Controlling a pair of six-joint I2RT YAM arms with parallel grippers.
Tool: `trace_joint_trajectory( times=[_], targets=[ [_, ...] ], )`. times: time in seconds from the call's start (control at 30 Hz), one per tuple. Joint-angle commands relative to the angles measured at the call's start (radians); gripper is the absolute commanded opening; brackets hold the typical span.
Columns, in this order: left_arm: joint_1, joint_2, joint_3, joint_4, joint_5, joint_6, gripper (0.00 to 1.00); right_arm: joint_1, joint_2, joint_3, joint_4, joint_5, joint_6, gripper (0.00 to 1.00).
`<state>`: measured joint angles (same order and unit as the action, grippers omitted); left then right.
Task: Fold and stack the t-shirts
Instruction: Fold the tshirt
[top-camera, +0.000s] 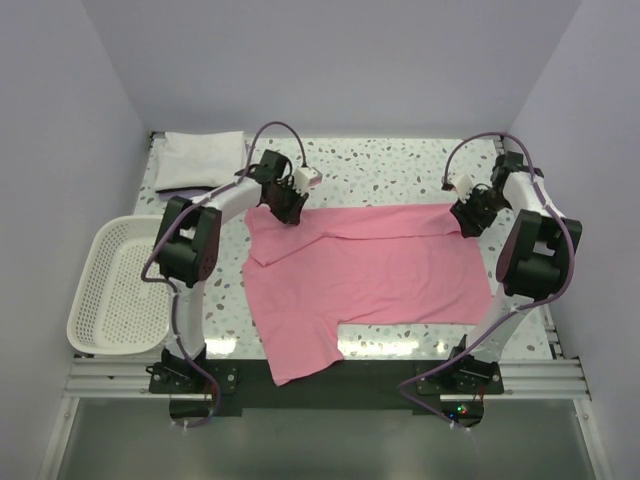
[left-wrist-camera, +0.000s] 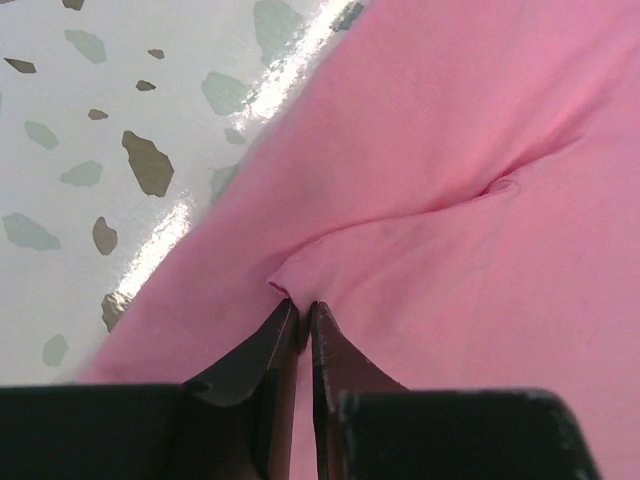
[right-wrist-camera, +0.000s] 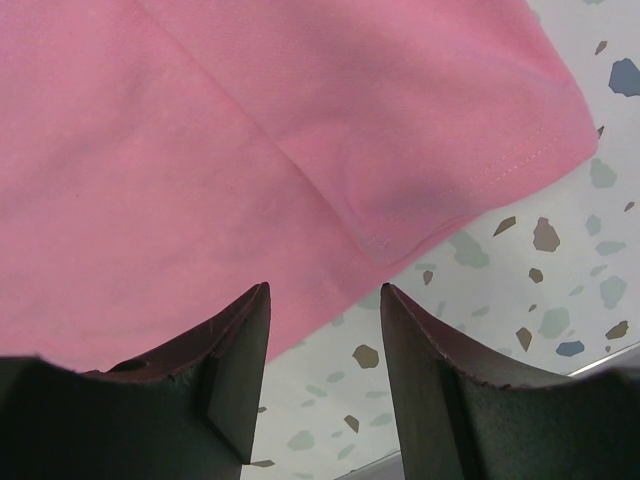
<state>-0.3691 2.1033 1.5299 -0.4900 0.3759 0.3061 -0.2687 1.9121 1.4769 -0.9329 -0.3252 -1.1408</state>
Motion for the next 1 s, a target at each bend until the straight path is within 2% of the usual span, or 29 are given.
trace_joint_trajectory(
  times=[0.0,0.07,0.1,0.37,0.4,0.53,0.7,0.77,0.97],
  targets=[
    [-0.019,-0.129,-0.025,0.034,0.055,0.024,0.13,-0.001,0.007,0.014,0.0,0.012,0.007,0.51],
    [-0.042,-0.153,-0.048,0.022,0.061,0.037,0.07,-0.001,0.008,0.017,0.002,0.012,0.007,0.51],
    [-0.05,-0.172,-0.056,0.015,0.063,0.05,0.01,-0.001,0.01,0.019,0.002,0.014,0.009,0.51],
    [-0.208,-0.232,-0.158,-0.093,0.064,0.1,0.0,-0.001,0.008,0.029,0.0,0.018,0.007,0.51],
    [-0.226,-0.239,-0.168,-0.1,0.064,0.103,0.03,-0.001,0.007,0.029,0.0,0.02,0.007,0.51],
    [-0.298,-0.275,-0.212,-0.122,0.044,0.097,0.24,-0.001,0.007,0.026,-0.003,0.025,0.006,0.51],
    [-0.3,-0.348,-0.235,-0.139,0.015,0.128,0.36,-0.003,0.008,0.026,-0.006,0.028,0.006,0.51],
    [-0.277,-0.383,-0.243,-0.134,0.018,0.136,0.37,-0.001,0.011,0.031,-0.009,0.028,0.009,0.51],
    [-0.079,-0.353,-0.203,-0.177,0.096,0.155,0.44,0.042,-0.037,0.028,-0.056,-0.014,0.029,0.51]
  ],
)
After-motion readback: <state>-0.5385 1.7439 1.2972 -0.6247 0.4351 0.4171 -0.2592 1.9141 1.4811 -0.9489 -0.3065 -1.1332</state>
